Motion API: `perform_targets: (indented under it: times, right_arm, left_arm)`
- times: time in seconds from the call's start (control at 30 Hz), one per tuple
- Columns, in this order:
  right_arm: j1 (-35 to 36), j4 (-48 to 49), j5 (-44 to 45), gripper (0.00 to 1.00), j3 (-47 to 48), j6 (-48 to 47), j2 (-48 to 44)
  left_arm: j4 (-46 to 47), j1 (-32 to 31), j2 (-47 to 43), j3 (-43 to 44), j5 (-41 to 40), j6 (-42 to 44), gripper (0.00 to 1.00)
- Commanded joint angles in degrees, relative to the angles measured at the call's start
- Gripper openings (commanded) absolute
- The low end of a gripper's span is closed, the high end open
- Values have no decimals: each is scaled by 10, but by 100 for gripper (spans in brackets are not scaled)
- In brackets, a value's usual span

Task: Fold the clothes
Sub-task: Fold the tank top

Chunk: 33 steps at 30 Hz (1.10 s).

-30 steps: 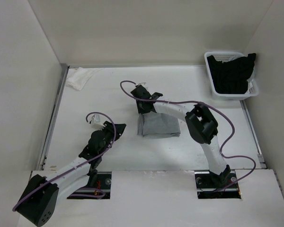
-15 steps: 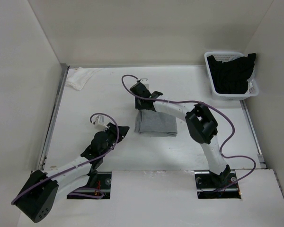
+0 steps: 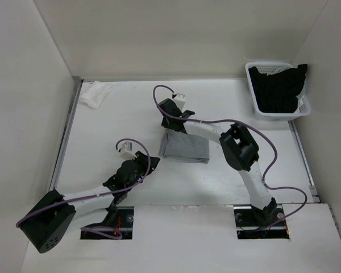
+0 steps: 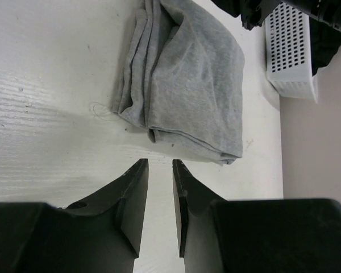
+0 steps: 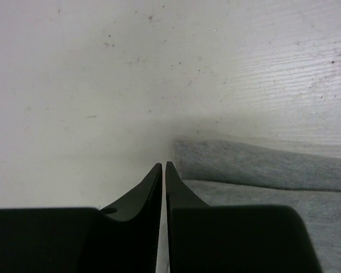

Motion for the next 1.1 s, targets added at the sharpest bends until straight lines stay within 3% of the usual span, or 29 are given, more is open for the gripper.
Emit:
perform_targets:
  times: [0.0,0.17,0.3,0.47,0.67,0.8,0.9,0.97,1.07]
  right_arm:
    - [-10,34,29,10,18,49,9]
    - [-18,77,20,21,-7,94,-6]
    - [-16,139,4,24,-63,59,-70]
    - [-22,142,-25,12,-123,-3,-137]
    - [-21,118,-99,17,-167,-59,-156]
    - [-14,125,-101,4,-215,-52,-173]
    - [-14,160,-129,2,-250,-45,-176]
    - [-14,173,-157,2,-258,-38,-164]
    - [-21,182,-163,2,-258,-25,-142]
  left_arm:
    - [52,-10,15,23,-22,2,22]
    - [54,-15,38,44,-34,19,22]
    - [44,-16,77,85,-42,53,22]
    - [21,-9,157,139,-39,82,22]
    - [23,-10,239,175,-38,97,27]
    - [23,-6,268,188,-41,98,27]
    - [32,-3,294,195,-37,94,27]
    - [53,-4,311,198,-28,93,24]
    - [76,0,334,198,-4,89,13]
